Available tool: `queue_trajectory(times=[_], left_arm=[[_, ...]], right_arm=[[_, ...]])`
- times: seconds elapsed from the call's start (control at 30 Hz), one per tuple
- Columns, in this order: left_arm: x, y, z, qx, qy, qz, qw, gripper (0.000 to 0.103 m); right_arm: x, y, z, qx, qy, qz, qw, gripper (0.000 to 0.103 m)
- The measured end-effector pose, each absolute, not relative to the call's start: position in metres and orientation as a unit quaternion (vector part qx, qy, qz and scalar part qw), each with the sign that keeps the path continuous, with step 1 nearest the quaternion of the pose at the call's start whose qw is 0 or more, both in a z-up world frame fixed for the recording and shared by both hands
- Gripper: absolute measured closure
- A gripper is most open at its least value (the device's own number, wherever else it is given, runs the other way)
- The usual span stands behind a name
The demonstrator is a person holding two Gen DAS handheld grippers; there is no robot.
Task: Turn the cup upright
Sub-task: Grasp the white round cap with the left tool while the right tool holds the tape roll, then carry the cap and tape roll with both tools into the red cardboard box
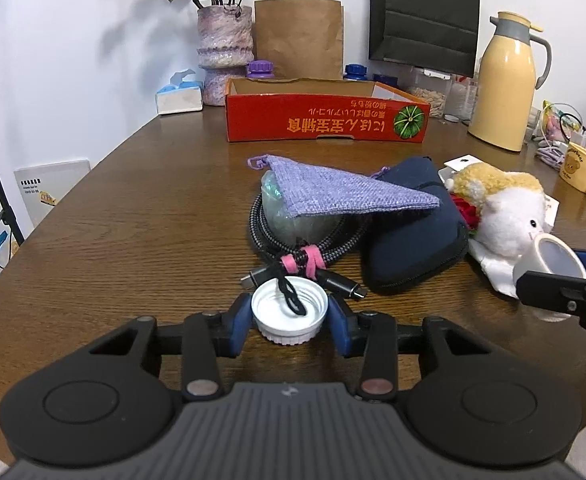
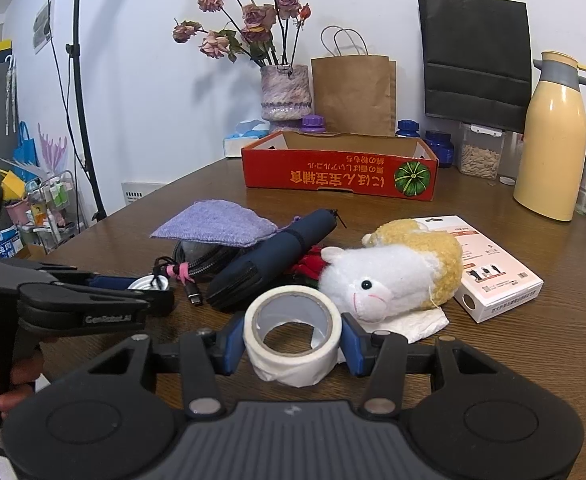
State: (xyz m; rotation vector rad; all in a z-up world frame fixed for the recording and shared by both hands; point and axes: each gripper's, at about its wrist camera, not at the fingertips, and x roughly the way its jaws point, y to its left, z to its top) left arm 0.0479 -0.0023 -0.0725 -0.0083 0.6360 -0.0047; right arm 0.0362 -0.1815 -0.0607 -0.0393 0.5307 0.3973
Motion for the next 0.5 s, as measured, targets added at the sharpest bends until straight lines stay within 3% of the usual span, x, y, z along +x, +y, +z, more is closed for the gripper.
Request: queue_trajectory(times=[0.5], left_arm=[[0.015,-0.002,-0.038,-0.001,0.276,-0.030,0.961,0.062]], right_arm=[[0.027,-0.181,-0.051,-0.021,0.244,0.193,0.950,0.055]])
